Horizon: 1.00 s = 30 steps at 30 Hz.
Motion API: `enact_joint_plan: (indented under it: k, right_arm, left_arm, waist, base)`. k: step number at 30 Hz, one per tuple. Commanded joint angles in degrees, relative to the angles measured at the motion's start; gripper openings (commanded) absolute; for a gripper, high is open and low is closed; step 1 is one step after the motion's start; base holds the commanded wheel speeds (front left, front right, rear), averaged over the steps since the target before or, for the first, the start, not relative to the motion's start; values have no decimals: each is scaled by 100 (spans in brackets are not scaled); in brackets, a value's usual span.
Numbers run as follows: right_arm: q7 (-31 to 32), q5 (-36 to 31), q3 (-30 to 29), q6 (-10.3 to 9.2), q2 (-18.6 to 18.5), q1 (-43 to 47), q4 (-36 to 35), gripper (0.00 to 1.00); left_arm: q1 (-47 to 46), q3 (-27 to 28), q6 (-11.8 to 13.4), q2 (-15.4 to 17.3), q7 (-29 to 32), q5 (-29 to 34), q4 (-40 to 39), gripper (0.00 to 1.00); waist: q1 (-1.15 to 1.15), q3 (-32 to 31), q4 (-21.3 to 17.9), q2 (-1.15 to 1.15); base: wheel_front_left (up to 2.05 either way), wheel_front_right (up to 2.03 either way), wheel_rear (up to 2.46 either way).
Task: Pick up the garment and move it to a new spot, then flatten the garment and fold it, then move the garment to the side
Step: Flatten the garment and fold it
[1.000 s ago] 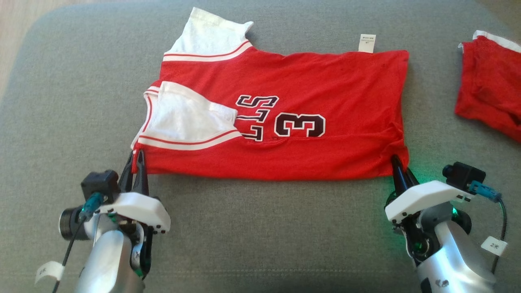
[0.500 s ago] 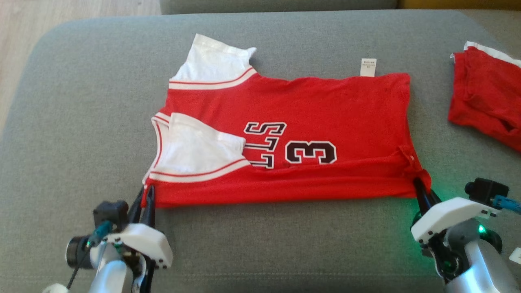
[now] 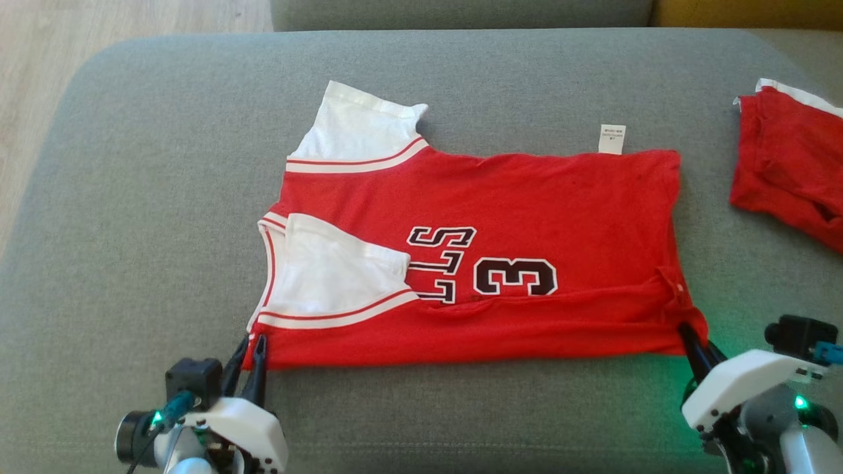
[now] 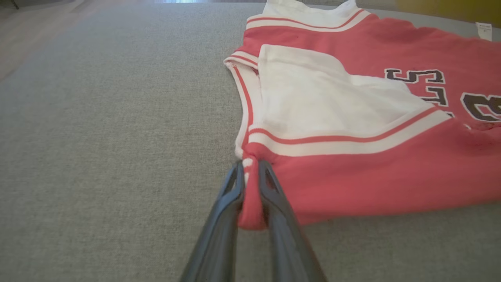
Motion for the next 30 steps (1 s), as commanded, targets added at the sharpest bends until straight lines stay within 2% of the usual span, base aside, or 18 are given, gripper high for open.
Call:
enact_joint_plan:
  k: [1, 2, 3, 9, 16, 21, 25, 30]
  right_arm:
    - [19, -46, -6, -3, -34, -1, -270, 0]
    - [0, -66, -62, -3, -3, 9, -351, 9]
    - [-34, -86, -101, -3, 24, 15, -436, 100]
    - [-362, -75, -189, -3, 135, -13, -993, 100]
    - [-988, -140, 127, -3, 69, -109, -1701, 100]
    - [-1404, -501, 343, -3, 21, -243, -1986, 100]
    - [-1519, -812, 536, -3, 56, -464, -2073, 100]
    - [-1536, -1074, 909, -3, 131, -856, -2067, 100]
  left_arm:
    - [-101, 226, 48, 106, -53, -39, -202, 33]
    - [-99, 234, 66, 89, -68, -59, -225, 100]
    - [-97, 251, 81, 70, -82, -94, -249, 100]
    - [-157, 482, 284, 21, -286, -234, -579, 100]
    - [-339, 771, 318, -44, -426, -302, -1516, 100]
    - [-523, 818, 224, -68, -429, -195, -2037, 100]
    - [-915, 771, 119, 52, -382, -134, -1985, 100]
    - [-1754, 679, -119, 407, 401, -93, -1531, 100]
  waist:
    - [0, -10, 2, 0]
    - [0, -22, 3, 0]
    - [0, -32, 4, 0]
    - [0, -104, 12, 0]
    - [0, -179, -9, 0]
    - [0, -138, -129, 0]
    - [0, 65, -313, 0]
    - [0, 416, -605, 0]
  base:
    - [0, 0, 0]
    - [0, 0, 0]
    - [0, 0, 0]
    - [0, 0, 0]
    - [0, 0, 0]
    - [0, 0, 0]
    - [0, 0, 0]
    - [0, 0, 0]
